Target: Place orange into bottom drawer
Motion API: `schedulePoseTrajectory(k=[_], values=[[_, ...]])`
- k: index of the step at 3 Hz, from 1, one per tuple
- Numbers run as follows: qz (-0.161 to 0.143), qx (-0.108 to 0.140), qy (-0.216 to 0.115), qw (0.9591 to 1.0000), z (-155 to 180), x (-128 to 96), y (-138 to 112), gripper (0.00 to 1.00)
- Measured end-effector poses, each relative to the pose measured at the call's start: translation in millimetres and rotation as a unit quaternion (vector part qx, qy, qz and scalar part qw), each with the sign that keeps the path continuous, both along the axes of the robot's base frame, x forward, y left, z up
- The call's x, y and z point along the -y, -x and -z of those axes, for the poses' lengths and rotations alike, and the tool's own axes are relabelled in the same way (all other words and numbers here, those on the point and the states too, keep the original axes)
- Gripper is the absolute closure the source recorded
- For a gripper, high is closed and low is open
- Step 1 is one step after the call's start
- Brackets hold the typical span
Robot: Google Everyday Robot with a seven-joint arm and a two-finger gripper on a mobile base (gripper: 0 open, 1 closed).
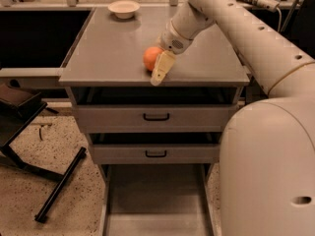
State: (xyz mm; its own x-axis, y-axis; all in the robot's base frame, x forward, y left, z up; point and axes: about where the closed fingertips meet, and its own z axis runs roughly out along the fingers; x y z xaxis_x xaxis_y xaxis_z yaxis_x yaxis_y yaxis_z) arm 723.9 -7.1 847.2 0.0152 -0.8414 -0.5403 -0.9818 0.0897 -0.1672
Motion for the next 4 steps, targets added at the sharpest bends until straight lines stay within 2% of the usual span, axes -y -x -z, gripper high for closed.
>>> schedulePoseTrajectory(k=[1, 2, 3, 4], values=[[-0.014, 0.003, -0.002, 0.9999, 0.1, -18.0, -7.6, 0.0], [-0.014, 0.003, -0.002, 0.9999, -0.4, -19.2, -8.1, 0.0], [-0.014, 0.003, -0.002, 0.9999, -0.4, -19.2, -8.1, 0.19], [-0.014, 0.003, -0.002, 0.9999, -0.4, -19.2, -8.1, 0.42]])
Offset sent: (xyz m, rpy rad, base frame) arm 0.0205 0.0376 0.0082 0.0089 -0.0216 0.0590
